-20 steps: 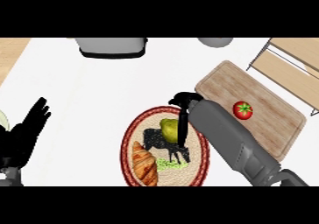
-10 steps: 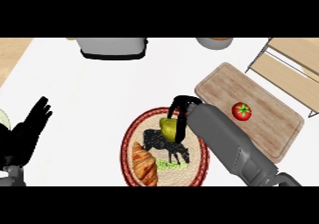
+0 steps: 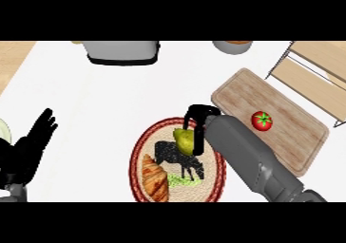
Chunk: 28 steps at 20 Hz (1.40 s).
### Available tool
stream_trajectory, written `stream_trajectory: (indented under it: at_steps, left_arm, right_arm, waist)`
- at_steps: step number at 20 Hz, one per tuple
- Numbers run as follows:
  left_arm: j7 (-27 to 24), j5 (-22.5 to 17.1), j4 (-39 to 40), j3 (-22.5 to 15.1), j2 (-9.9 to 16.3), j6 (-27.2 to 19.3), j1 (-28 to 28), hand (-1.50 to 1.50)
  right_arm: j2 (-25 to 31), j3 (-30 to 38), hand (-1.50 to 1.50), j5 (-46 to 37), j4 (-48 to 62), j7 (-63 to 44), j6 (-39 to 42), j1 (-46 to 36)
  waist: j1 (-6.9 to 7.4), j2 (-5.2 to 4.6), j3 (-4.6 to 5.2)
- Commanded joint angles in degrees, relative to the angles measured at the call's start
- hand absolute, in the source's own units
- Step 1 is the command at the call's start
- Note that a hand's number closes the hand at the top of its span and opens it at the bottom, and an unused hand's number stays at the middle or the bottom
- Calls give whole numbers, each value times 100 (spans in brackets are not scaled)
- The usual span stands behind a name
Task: Pick the pear from the placemat and place it in the tiered shelf
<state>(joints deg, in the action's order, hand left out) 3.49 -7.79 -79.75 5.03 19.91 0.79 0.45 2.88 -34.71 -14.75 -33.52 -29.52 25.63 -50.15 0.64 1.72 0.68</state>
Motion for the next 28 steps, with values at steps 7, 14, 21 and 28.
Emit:
stream_trajectory:
  at_steps: [7,14,21,28]
  left_arm:
    - [90,-68,-75,184,59,46,63,0]
    - [62,37,-207,152,-19,-44,301,0]
    - [21,-47,-290,227,-67,45,550,0]
    - [277,-126,-23,453,140,72,90,0]
  right_arm:
    - [1187,406,150,-968,44,-249,-2164,-180]
    - [2228,672,150,-1569,-667,-838,-3809,-125]
    - [2638,1114,150,-1406,-2906,-2128,-3786,155]
    - [3375,1924,150,-1003,-5142,-3052,-3646,460]
  waist:
    - [-143,-152,-66]
    - [-212,-102,-64]
    - [-286,-47,-62]
    - [-401,-61,-63]
